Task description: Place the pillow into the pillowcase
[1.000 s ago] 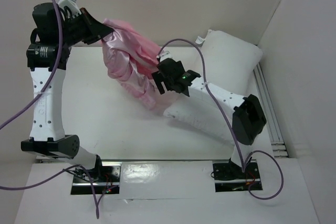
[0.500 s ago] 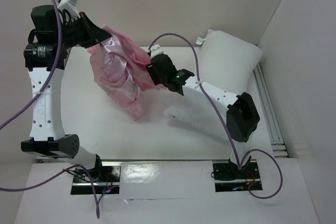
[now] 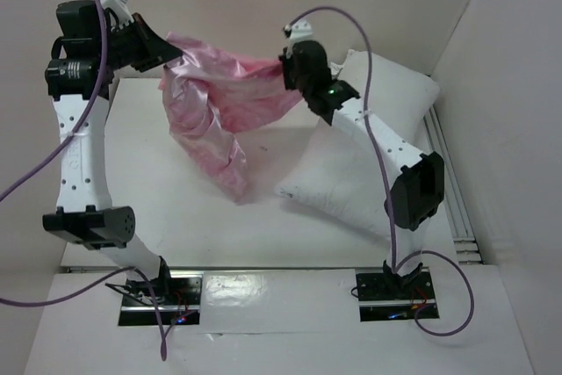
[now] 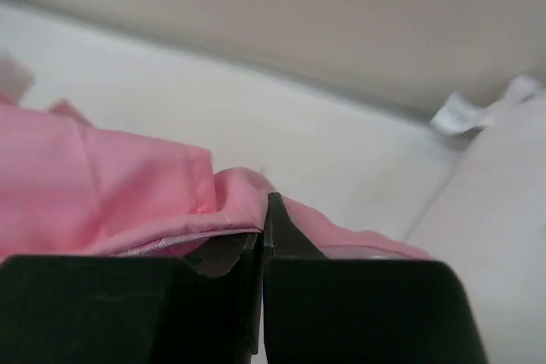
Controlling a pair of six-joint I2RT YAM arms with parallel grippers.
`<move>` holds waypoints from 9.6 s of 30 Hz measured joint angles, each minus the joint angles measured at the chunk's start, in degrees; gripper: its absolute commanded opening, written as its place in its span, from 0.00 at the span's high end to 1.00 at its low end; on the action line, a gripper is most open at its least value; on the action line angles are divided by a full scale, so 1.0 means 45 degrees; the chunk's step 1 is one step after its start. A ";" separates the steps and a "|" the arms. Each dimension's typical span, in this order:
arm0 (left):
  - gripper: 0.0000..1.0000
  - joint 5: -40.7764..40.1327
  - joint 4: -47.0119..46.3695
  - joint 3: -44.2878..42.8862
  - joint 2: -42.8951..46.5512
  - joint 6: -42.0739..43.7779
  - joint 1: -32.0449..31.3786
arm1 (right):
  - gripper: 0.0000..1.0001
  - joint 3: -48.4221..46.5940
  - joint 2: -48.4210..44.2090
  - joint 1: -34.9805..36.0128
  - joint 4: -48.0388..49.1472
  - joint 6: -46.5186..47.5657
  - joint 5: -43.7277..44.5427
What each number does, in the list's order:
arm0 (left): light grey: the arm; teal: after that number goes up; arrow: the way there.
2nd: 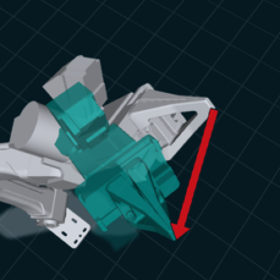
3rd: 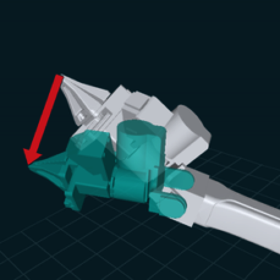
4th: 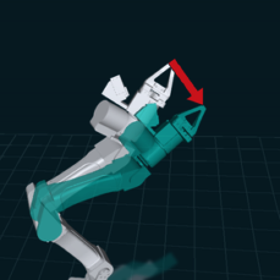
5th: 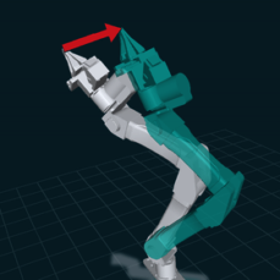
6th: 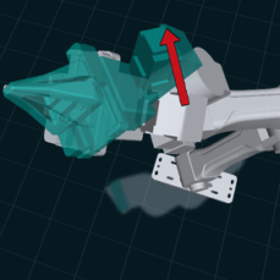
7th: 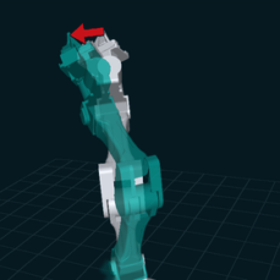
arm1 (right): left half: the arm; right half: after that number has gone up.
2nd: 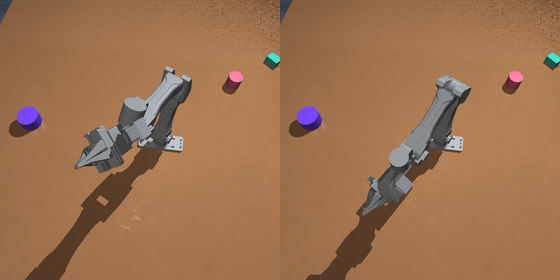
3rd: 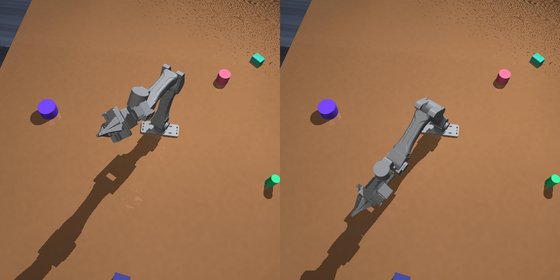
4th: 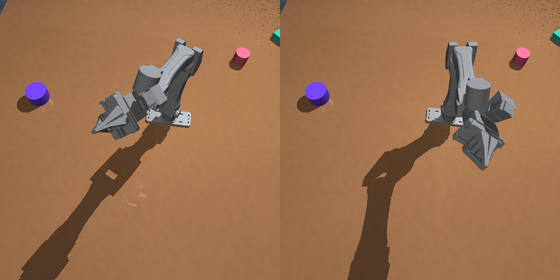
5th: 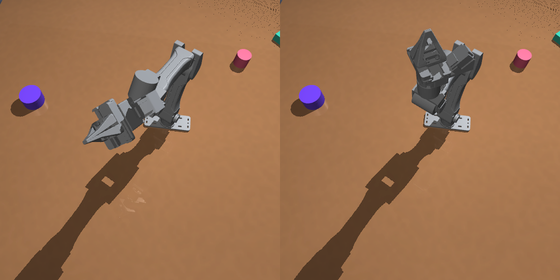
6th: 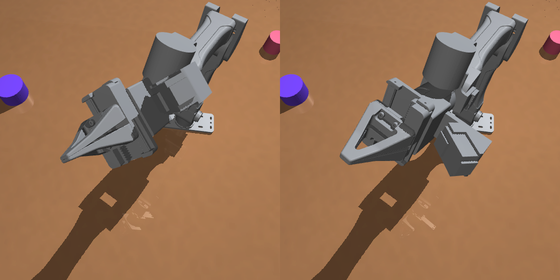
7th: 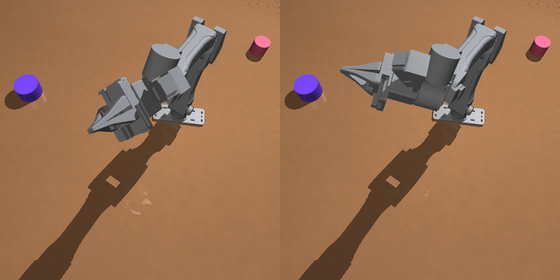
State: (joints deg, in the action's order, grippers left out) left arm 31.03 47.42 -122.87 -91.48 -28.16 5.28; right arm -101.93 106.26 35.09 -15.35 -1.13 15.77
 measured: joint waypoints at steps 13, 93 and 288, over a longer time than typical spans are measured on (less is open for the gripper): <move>0.69 0.0374 -0.2356 0.0665 -0.0850 -0.0102 0.0641 | 1.00 0.3449 -0.6839 0.1574 0.2059 0.0884 0.1205; 0.63 -0.8578 0.0695 0.5027 -0.6329 -0.1399 -0.3823 | 1.00 0.9539 -0.7796 0.5731 -0.2137 -0.3172 0.3196; 1.00 -0.4260 0.0321 0.8218 0.1535 -0.0345 -0.2613 | 1.00 0.1214 -0.1486 0.4342 -0.8087 -0.6057 0.0413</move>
State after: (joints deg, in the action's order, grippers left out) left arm 11.86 48.86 -85.89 -84.58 -29.71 -6.48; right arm -96.47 99.57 54.63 -51.75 -28.38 17.63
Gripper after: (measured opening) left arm 0.026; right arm 0.022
